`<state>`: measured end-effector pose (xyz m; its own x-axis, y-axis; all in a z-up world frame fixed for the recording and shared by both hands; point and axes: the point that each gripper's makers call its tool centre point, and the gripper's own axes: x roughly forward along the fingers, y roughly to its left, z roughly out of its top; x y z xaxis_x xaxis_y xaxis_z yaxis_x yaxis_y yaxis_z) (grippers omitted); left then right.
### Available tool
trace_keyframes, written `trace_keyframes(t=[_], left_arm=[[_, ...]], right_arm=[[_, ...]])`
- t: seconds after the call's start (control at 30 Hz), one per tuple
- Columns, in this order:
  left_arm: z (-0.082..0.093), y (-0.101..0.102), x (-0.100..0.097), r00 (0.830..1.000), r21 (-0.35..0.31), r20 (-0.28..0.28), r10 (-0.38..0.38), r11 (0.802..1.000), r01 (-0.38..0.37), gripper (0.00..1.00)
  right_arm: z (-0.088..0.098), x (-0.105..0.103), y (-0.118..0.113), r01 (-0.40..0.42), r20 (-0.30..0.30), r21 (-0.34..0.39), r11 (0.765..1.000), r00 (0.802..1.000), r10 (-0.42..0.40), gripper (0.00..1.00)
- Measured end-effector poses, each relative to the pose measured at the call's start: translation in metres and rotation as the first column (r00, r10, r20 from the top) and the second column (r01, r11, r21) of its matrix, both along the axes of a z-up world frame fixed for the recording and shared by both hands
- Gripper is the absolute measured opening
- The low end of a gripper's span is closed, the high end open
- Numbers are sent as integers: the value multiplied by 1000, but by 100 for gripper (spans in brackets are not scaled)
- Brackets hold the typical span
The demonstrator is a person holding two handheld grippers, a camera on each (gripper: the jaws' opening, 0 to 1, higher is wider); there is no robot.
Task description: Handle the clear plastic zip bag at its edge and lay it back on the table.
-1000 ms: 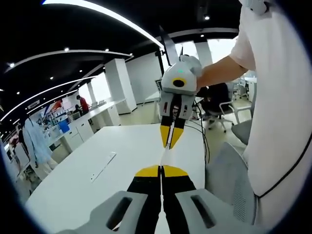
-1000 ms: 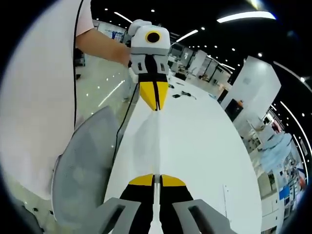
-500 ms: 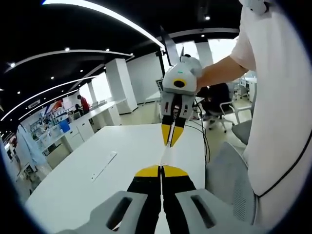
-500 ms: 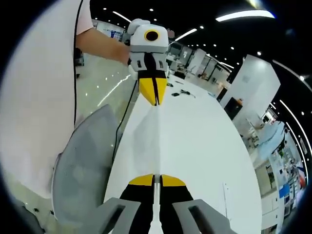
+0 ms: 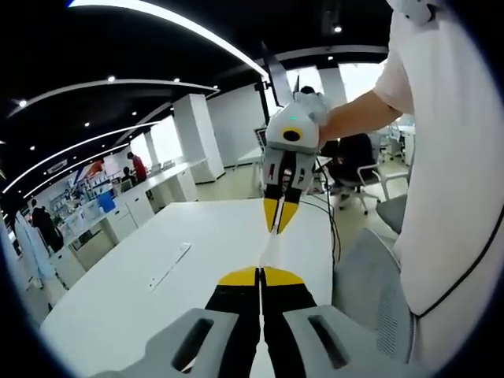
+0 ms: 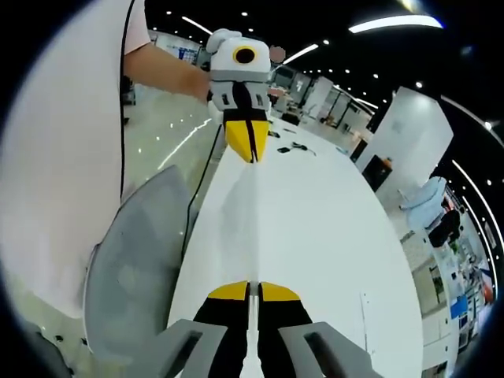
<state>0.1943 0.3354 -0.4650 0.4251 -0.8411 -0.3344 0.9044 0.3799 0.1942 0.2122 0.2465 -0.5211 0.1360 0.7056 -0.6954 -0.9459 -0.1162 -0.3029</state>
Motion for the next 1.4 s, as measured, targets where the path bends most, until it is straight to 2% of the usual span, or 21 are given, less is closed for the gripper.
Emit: trace_keyframes(t=[1.4], left_arm=[[1, 4, 0, 1000, 1, 1, 5, 1000, -5, 0]], right_arm=[[-6, 1, -10, 20, -10, -20, 1000, 1000, -20, 0]])
